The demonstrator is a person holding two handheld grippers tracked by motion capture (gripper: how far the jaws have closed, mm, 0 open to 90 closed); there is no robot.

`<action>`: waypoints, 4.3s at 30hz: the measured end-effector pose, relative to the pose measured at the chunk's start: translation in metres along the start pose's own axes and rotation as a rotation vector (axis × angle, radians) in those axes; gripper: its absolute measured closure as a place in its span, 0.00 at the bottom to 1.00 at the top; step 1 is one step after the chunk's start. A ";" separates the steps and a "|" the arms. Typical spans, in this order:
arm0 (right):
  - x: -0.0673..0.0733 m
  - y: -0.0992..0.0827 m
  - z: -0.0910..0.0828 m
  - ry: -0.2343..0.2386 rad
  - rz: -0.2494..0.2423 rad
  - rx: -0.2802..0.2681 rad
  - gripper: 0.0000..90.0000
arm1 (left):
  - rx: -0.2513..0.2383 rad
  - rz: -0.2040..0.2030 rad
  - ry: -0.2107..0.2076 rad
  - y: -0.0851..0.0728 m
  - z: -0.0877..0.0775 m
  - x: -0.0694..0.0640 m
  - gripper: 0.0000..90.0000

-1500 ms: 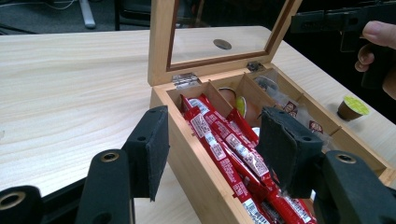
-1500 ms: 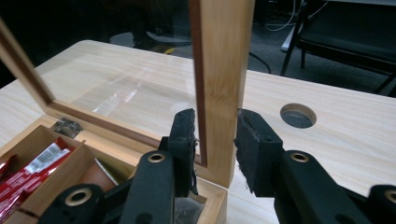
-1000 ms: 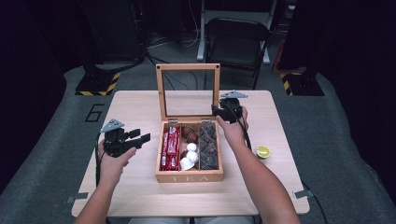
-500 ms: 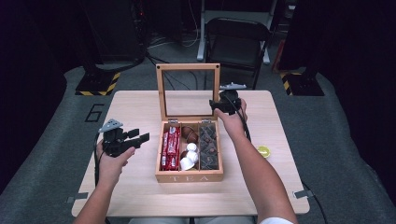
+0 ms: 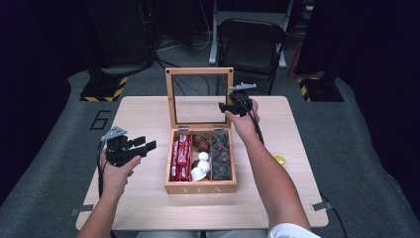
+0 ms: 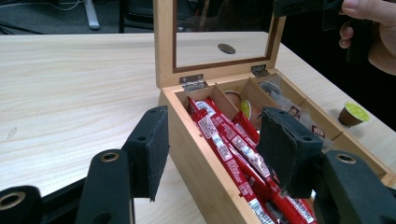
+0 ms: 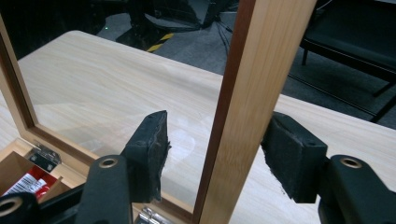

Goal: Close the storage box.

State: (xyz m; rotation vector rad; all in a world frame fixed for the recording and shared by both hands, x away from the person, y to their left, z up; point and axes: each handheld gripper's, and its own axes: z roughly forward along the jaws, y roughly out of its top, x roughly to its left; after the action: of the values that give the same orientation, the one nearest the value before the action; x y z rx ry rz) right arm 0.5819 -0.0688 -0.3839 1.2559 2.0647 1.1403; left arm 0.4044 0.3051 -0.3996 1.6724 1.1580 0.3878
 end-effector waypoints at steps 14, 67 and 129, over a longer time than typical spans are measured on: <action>-0.003 0.006 -0.005 -0.001 0.053 0.026 0.60 | 0.006 0.000 -0.007 0.000 0.002 -0.001 0.48; 0.017 -0.033 -0.056 -0.015 -0.035 -0.112 0.72 | -0.014 0.047 0.024 0.089 0.057 -0.009 0.54; 0.063 -0.171 -0.148 0.241 -0.174 -0.044 0.45 | 0.151 0.244 -0.064 -0.068 0.008 -0.058 0.46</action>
State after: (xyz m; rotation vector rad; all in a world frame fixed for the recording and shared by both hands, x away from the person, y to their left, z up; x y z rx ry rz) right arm 0.3597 -0.1152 -0.4433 0.9352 2.2575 1.2997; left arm 0.3475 0.2539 -0.4467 1.9526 0.9575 0.4036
